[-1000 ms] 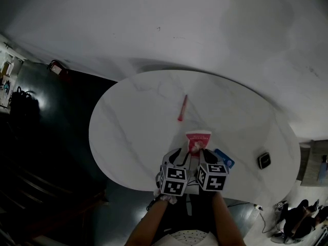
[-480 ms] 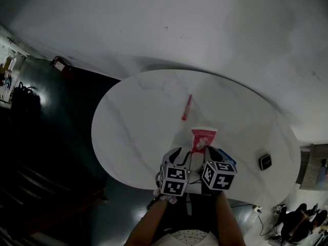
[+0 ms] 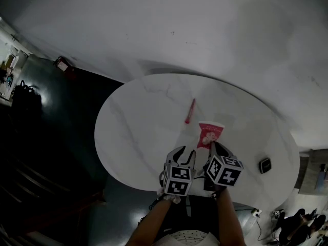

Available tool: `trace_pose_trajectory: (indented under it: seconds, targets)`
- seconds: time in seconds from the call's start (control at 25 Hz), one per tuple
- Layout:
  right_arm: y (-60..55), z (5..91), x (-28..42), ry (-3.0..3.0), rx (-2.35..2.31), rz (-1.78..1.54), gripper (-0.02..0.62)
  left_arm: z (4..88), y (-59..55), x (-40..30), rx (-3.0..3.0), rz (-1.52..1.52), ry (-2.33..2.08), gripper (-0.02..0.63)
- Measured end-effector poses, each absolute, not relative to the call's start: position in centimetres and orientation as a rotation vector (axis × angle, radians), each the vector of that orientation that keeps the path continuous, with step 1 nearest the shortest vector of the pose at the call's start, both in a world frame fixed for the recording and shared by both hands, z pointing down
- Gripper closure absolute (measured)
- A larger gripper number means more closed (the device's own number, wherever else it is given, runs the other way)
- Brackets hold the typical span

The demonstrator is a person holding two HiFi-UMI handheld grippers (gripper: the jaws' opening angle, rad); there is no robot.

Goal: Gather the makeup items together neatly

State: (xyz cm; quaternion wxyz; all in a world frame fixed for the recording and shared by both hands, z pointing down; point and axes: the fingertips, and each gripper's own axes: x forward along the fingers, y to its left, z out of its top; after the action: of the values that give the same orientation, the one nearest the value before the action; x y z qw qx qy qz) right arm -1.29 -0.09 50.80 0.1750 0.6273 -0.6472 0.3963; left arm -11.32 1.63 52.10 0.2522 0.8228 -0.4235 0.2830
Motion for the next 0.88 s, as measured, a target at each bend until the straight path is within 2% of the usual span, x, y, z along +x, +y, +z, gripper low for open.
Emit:
trace_pose_trajectory:
  seconds: [0.88]
  targets:
    - [-8.0,48.4,0.4,-1.800,1.861,1.093,0.566,50.4,-2.8,-11.8,2.245,0.719,-1.208,0.430]
